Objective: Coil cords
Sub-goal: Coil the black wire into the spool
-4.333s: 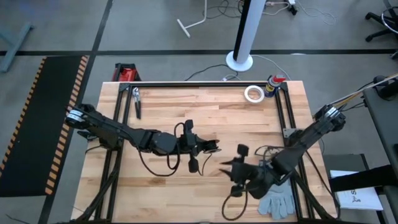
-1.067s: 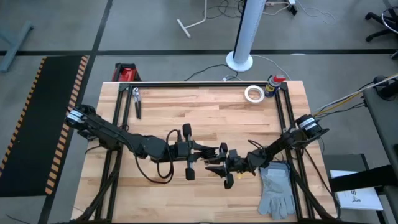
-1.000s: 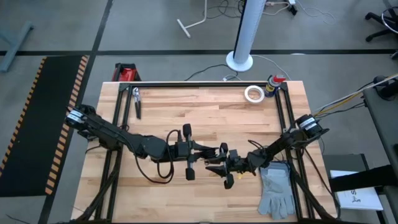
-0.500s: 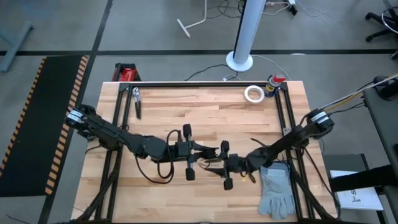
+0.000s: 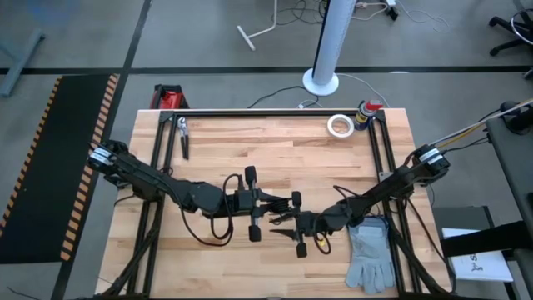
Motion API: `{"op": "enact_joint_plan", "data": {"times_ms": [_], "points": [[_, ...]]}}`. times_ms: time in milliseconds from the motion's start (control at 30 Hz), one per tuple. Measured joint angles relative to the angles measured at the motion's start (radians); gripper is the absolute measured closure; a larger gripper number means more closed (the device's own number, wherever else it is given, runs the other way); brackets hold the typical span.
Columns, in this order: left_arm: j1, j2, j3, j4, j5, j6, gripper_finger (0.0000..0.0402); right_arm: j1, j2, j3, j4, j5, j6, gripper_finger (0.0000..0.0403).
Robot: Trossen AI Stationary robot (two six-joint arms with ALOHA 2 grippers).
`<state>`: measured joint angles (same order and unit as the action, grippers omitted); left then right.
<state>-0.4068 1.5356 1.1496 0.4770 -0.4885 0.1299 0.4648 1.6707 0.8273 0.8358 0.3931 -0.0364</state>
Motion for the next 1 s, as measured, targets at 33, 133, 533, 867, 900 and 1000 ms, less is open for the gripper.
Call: {"op": "enact_joint_plan", "data": {"times_ms": [33,133,533,867,900,1000], "points": [[0.000,0.000,0.000,0.000,0.000,0.000,0.0402,0.000,0.000,-0.002,-0.005,0.000,0.002,0.0305],[0.000,0.000,0.000,0.000,0.000,0.000,0.0401,0.000,0.000,-0.002,-0.035,0.021,0.018,0.0326],[-0.008,0.001,0.000,-0.062,0.000,-0.010,0.0402,0.017,-0.042,-0.004,-0.260,0.110,0.103,0.0399],[-0.019,0.001,0.000,-0.300,-0.056,-0.106,0.0401,0.128,-0.289,-0.007,-0.711,0.421,0.236,0.0402],[-0.019,0.001,0.000,-0.321,-0.068,-0.120,0.0402,0.141,-0.310,-0.007,-0.723,0.442,0.235,0.0403],[-0.015,0.005,0.000,-0.367,-0.098,-0.153,0.0401,0.163,-0.358,-0.007,-0.718,0.467,0.210,0.0403]]}}
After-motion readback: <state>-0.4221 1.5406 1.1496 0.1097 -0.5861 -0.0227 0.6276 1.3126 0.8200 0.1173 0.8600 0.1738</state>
